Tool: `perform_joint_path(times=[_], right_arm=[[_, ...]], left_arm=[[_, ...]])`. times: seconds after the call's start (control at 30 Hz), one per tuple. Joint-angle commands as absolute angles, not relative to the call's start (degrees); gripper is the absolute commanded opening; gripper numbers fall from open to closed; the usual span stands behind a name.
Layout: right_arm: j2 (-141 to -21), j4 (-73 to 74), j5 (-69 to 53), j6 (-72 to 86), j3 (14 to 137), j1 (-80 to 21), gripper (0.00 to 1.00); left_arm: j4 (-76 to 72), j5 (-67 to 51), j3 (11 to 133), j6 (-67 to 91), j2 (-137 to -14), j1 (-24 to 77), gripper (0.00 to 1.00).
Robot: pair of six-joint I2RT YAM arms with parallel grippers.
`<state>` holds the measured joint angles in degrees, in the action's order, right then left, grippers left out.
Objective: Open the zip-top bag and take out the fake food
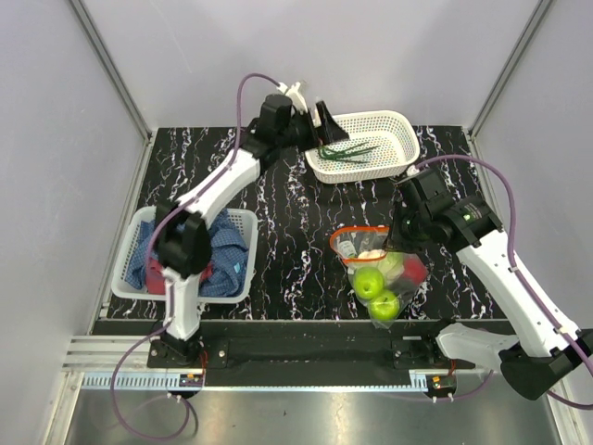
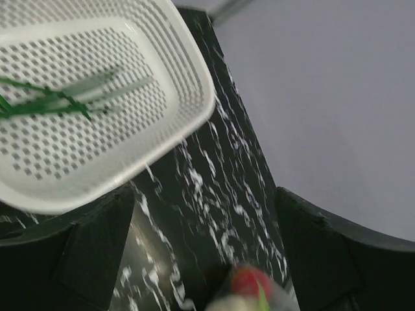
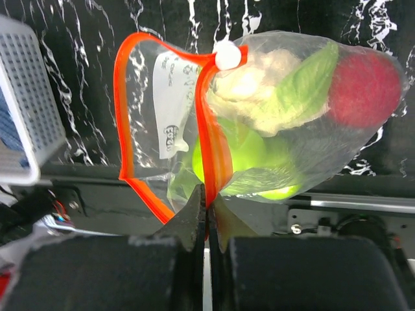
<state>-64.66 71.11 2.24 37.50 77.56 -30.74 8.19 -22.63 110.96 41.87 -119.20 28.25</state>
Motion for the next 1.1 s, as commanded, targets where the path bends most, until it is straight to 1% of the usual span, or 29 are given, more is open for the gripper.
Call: perform_joint_path(times=[0.0,0.03,0.1,0.13,0.2,0.23,0.33,0.47,0.5,0.6,0.7,0.77,0.9,1.0,1.07], right_arm=[[-64.6,71.4,-2.5,29.6,79.5,-30.7,0.0],[-64.8,70.8,-3.3,28.4,79.2,-30.7,0.0],[-64.9,68.4,-6.0,28.0,78.3,-30.7,0.0],[-64.8,67.3,-7.2,28.2,78.2,-30.7,0.0],[-64.3,63.9,-11.6,28.6,77.9,-30.8,0.0],[-64.1,62.7,-12.7,29.1,77.7,-30.8,0.0],[-64.7,59.9,-16.5,29.3,77.3,-30.8,0.0],[-65.7,58.2,-20.3,29.7,76.4,-30.8,0.0],[-65.6,58.2,-20.4,29.7,76.3,-30.8,0.0],[-65.0,58.2,-20.0,30.5,75.9,-30.8,0.0],[-64.4,58.0,-18.2,31.6,74.9,-30.8,0.0],[-64.0,57.1,-17.6,32.6,73.1,-30.8,0.0],[-62.7,56.0,-17.7,35.5,71.1,-30.8,0.0],[-61.4,55.9,-15.6,35.5,70.8,-30.8,0.0],[-61.5,56.4,-15.0,35.4,71.6,-30.8,0.0]], left_arm=[[14.9,-21.8,99.6,33.2,-101.4,36.0,0.85],[15.6,-21.4,97.2,32.9,-96.4,37.3,0.82],[17.2,-20.9,91.8,33.0,-92.7,40.9,0.75],[18.8,-20.8,90.5,33.2,-91.3,42.1,0.68],[20.9,-20.3,86.7,35.2,-88.5,44.3,0.6],[21.7,-20.7,85.2,36.2,-87.9,44.9,0.52],[22.4,-22.4,82.9,36.9,-88.1,47.9,0.49],[25.7,-27.6,85.6,36.4,-93.9,50.4,0.37],[26.8,-28.3,86.6,34.6,-96.7,50.6,0.36],[31.5,-28.6,88.8,31.1,-99.8,51.2,0.32],[32.9,-27.8,87.1,29.1,-99.0,51.3,0.27],[32.9,-26.5,85.2,29.1,-97.1,51.6,0.26],[33.0,-21.4,83.8,30.6,-90.1,51.8,0.34],[33.5,-16.4,83.0,31.7,-84.9,51.9,0.35],[33.8,-12.5,82.4,32.2,-81.1,52.1,0.38]])
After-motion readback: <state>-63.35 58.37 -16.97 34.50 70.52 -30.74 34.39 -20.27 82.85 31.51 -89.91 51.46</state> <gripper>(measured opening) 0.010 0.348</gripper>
